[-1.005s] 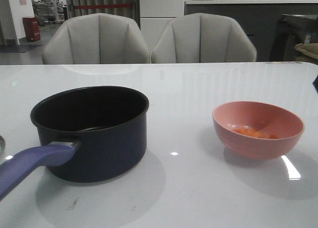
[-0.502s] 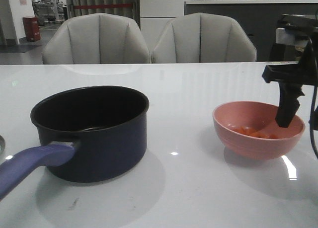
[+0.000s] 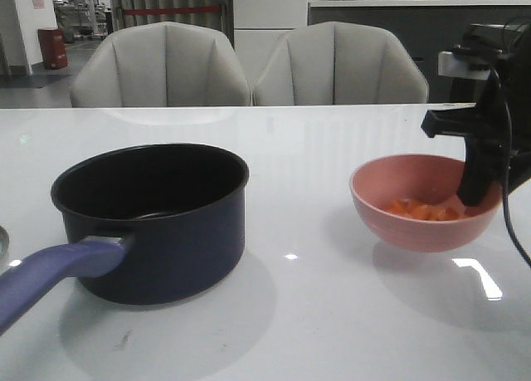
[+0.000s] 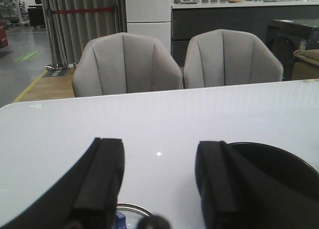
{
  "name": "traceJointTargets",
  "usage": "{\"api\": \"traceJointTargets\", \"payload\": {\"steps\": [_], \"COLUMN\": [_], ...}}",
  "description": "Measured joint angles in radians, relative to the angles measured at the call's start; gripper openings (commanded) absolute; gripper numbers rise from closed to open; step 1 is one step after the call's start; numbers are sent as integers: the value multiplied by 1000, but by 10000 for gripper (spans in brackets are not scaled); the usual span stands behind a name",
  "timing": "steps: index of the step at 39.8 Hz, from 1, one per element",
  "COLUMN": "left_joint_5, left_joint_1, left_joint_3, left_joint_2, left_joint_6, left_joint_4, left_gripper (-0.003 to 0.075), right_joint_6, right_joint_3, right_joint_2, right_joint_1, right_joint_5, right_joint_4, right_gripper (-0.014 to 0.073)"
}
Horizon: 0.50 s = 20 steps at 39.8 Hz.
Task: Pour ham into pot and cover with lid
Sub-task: 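Lower the right gripper to the pink bowl rim and grasp it, then lift the pink bowl and carry it over the saucepan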
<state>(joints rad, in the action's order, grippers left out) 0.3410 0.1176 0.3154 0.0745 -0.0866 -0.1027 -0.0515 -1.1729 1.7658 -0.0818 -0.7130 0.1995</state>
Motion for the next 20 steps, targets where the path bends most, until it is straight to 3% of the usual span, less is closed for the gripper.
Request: {"api": "traceJointTargets", "payload": {"steps": [10, 20], "left_joint_5": [0, 0], "left_joint_1": [0, 0], "left_joint_3": [0, 0], "left_joint_2": [0, 0], "left_joint_6": [0, 0], "left_joint_4": [0, 0], "left_gripper": [374, 374], "right_joint_6": [-72, -173], "right_joint_3": [-2, -2], "right_joint_2": [-178, -268], "right_joint_1": [-71, -280], "right_joint_5": [95, 336], "right_joint_4": [41, 45], "right_gripper": [133, 133]}}
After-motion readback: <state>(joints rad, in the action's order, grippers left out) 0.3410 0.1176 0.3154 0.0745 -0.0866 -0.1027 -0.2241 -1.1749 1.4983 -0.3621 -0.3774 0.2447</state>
